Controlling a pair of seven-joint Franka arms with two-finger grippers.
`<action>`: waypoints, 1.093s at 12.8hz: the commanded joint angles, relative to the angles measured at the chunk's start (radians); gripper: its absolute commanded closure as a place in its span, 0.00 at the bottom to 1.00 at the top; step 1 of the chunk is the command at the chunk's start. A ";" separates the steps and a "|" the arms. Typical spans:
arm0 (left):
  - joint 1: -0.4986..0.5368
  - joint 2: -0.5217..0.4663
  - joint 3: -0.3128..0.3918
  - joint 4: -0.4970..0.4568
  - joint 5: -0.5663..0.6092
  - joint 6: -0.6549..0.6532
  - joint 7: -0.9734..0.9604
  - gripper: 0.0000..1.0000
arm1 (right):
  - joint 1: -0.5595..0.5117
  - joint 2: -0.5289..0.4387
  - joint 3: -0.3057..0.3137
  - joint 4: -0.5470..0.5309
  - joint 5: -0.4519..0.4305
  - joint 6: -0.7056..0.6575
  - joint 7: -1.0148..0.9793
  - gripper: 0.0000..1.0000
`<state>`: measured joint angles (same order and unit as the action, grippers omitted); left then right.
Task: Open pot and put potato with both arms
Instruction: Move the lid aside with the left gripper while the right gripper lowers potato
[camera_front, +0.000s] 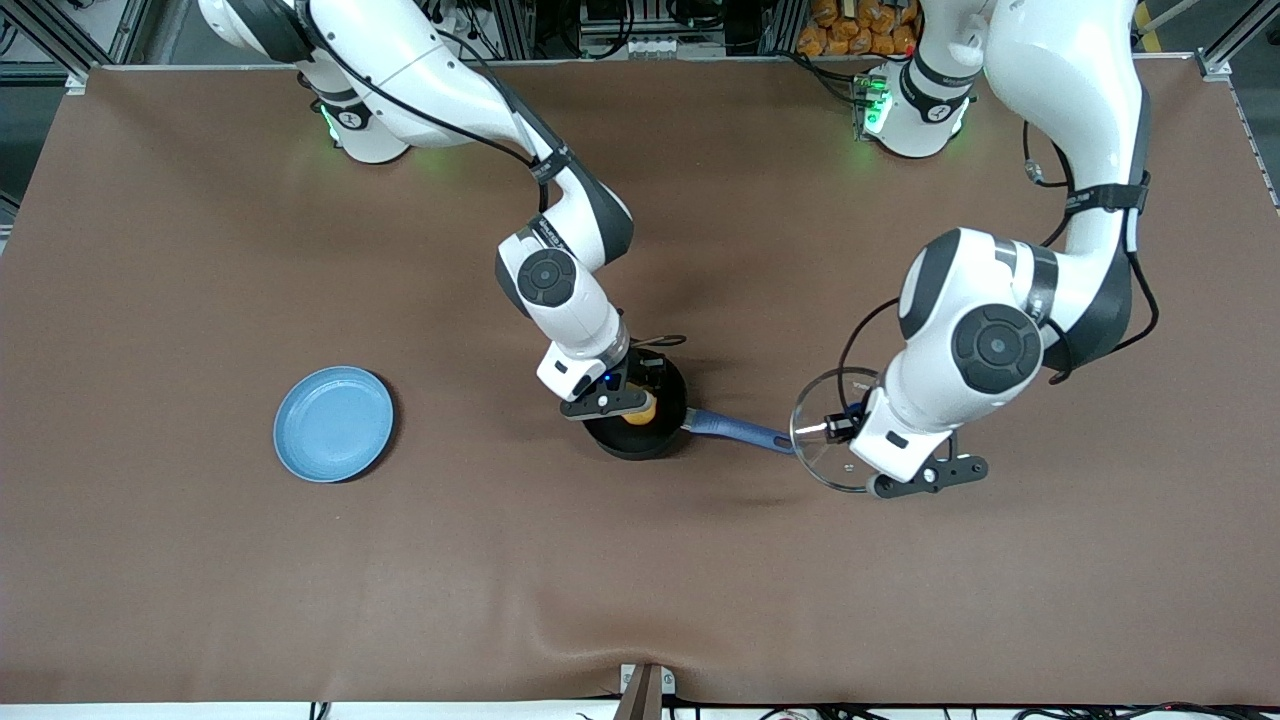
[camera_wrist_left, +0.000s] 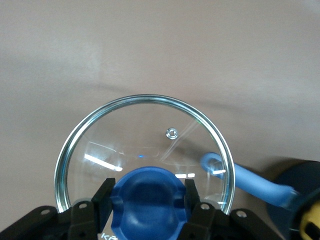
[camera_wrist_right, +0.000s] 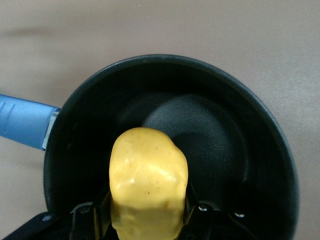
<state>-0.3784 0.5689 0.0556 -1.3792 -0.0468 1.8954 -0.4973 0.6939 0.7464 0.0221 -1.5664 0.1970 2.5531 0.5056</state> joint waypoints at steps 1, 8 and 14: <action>0.030 0.003 -0.002 -0.033 0.016 0.033 0.020 1.00 | 0.021 0.037 -0.022 0.054 -0.022 0.001 0.033 1.00; 0.072 0.092 -0.005 -0.064 0.016 0.160 0.040 1.00 | 0.036 0.099 -0.037 0.109 -0.033 0.001 0.060 1.00; 0.073 0.089 -0.008 -0.113 0.002 0.188 0.045 1.00 | 0.030 0.107 -0.036 0.124 -0.031 -0.004 0.094 0.45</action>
<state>-0.3115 0.6854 0.0547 -1.4658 -0.0457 2.0723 -0.4699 0.7151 0.8300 -0.0014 -1.4829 0.1862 2.5553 0.5534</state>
